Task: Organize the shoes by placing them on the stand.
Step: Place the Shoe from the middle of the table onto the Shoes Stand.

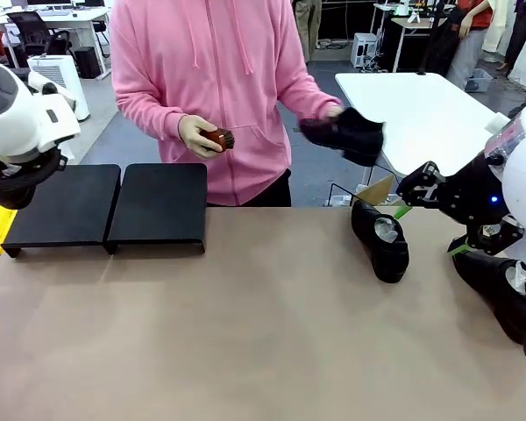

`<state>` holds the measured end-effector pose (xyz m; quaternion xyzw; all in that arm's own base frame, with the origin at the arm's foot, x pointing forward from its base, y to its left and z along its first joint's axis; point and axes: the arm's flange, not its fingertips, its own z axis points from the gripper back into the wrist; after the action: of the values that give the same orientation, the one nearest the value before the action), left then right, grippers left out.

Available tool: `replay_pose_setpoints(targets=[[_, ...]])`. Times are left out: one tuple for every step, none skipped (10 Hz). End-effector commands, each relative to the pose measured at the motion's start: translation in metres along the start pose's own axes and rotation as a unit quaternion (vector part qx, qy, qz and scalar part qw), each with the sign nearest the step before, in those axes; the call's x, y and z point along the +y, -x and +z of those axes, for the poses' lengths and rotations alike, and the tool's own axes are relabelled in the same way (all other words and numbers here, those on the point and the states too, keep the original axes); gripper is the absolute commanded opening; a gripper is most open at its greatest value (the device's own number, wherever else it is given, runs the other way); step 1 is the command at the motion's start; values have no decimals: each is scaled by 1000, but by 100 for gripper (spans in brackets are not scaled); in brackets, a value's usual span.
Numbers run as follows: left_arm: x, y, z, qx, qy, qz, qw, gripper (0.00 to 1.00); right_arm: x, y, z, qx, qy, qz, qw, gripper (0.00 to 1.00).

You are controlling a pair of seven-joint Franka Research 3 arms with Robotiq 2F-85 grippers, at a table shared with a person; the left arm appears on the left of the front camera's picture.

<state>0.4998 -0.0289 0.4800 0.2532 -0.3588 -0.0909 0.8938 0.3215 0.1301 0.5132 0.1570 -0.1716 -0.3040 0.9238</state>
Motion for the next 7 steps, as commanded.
replay_pose_setpoints(targets=[[-9,-3,-27,-3,3,-13,1000,0,0,-1,0,-1,-1,5,1000,100],[-12,1,-39,11,8,0,1000,0,0,-1,0,-1,-1,5,1000,100],[-13,5,-46,21,12,11,1000,0,0,0,0,0,0,0,1000,100],[-11,6,-47,21,10,17,1000,0,0,19,7,7,5,26,1000,100],[-9,7,-48,20,7,19,1000,0,-2,44,13,22,14,49,998,100],[-7,8,-51,19,6,19,1000,0,-5,70,12,67,22,77,995,100],[-7,9,-52,20,8,23,999,0,-7,86,9,101,28,95,990,100]])
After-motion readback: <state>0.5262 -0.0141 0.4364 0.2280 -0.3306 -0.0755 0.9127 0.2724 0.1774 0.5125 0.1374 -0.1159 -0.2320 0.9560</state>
